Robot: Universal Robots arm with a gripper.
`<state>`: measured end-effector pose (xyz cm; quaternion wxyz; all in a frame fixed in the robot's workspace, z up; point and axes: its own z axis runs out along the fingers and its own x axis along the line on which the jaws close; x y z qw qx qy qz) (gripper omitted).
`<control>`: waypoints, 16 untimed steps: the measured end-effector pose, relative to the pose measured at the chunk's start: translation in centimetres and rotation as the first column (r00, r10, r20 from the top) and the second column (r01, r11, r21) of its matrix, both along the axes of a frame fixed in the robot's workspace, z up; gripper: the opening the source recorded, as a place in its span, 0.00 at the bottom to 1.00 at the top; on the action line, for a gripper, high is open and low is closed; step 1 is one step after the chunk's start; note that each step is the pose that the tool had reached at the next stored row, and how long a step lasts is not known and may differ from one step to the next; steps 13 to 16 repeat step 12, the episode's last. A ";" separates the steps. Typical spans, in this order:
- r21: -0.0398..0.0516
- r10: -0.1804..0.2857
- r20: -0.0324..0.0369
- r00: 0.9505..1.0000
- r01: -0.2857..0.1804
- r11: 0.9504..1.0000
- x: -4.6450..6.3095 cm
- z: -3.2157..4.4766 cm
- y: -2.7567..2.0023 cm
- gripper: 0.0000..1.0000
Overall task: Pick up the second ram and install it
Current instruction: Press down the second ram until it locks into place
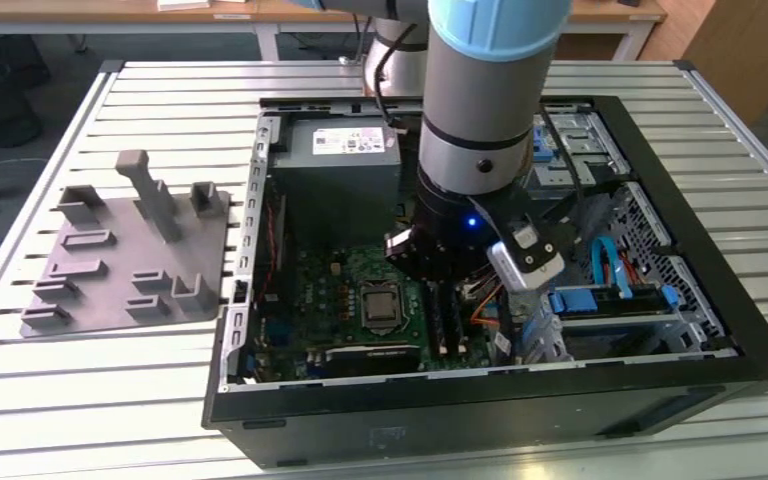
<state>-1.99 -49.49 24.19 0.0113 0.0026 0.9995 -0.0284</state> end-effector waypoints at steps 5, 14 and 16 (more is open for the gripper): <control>0.001 0.000 0.001 1.000 0.000 1.000 0.0 1.88 0.11 0.10; 0.001 0.000 0.001 1.000 0.000 1.000 0.0 2.93 0.11 0.10; 0.001 0.000 0.001 1.000 0.000 1.000 0.0 2.93 0.11 0.10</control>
